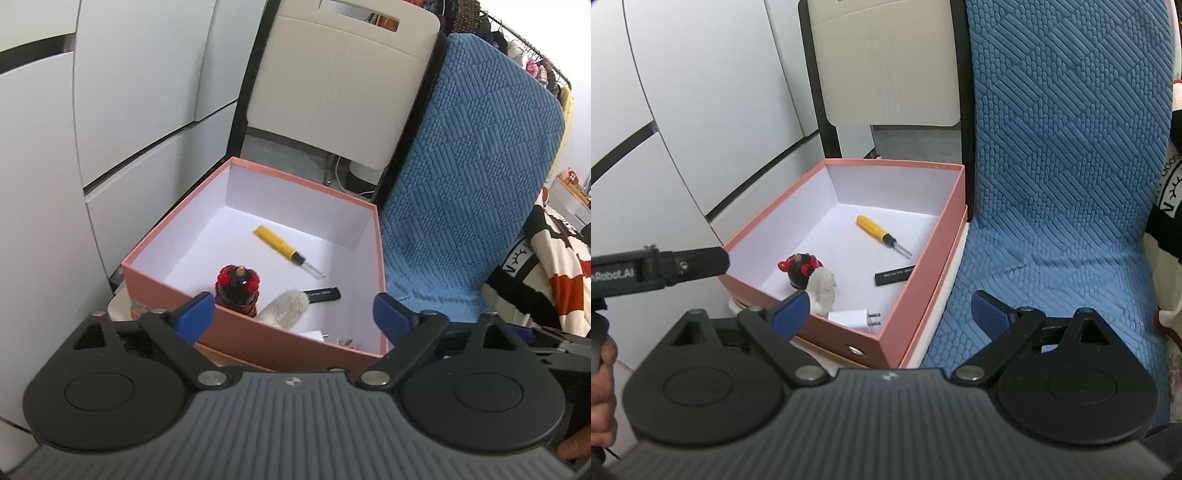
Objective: Organize rigid objects
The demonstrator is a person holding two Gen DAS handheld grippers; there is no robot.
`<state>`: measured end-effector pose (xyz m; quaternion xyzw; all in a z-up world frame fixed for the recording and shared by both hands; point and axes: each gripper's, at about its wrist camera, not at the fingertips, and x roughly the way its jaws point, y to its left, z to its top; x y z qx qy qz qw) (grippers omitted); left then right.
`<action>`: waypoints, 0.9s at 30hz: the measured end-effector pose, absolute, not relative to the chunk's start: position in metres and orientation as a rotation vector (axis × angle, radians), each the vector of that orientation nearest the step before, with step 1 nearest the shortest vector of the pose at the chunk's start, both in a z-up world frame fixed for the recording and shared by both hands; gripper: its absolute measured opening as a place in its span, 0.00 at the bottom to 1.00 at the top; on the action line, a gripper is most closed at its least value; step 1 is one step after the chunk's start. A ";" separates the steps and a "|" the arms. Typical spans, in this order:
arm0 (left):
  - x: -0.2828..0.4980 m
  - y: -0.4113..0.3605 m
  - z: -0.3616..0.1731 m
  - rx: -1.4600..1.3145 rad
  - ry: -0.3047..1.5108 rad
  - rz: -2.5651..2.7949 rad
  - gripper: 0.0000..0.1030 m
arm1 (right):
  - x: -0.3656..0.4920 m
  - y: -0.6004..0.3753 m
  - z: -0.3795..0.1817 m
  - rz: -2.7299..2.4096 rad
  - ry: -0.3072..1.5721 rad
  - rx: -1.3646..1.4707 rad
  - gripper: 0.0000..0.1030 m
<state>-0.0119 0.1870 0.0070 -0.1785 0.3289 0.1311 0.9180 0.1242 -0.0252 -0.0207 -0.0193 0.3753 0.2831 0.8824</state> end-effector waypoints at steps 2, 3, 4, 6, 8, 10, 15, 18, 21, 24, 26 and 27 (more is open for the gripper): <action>-0.014 0.186 0.004 -0.359 0.686 0.274 0.97 | 0.124 -0.027 -0.021 0.587 0.779 -0.040 0.93; -0.015 0.186 0.003 -0.356 0.695 0.272 0.98 | 0.123 -0.028 -0.022 0.585 0.779 -0.039 0.93; -0.016 0.185 0.001 -0.357 0.703 0.272 0.98 | 0.123 -0.029 -0.022 0.582 0.778 -0.038 0.93; -0.017 0.185 -0.001 -0.373 0.713 0.272 0.98 | 0.121 -0.029 -0.023 0.582 0.779 -0.045 0.93; -0.018 0.185 -0.003 -0.376 0.718 0.274 0.98 | 0.120 -0.029 -0.025 0.579 0.779 -0.052 0.93; -0.018 0.185 -0.004 -0.373 0.719 0.281 0.98 | 0.120 -0.030 -0.026 0.578 0.780 -0.048 0.93; -0.018 0.184 -0.004 -0.369 0.721 0.280 0.98 | 0.119 -0.031 -0.024 0.574 0.774 -0.044 0.93; -0.019 0.183 -0.002 -0.372 0.718 0.283 0.98 | 0.118 -0.032 -0.022 0.574 0.768 -0.039 0.93; -0.021 0.183 -0.001 -0.376 0.715 0.284 0.98 | 0.117 -0.032 -0.021 0.577 0.763 -0.039 0.93; -0.024 0.182 0.003 -0.378 0.707 0.288 0.98 | 0.117 -0.032 -0.019 0.579 0.761 -0.039 0.93; -0.027 0.183 0.004 -0.391 0.704 0.292 0.98 | 0.116 -0.034 -0.017 0.580 0.754 -0.039 0.93; -0.028 0.183 0.004 -0.392 0.703 0.290 0.98 | 0.115 -0.034 -0.017 0.579 0.752 -0.038 0.93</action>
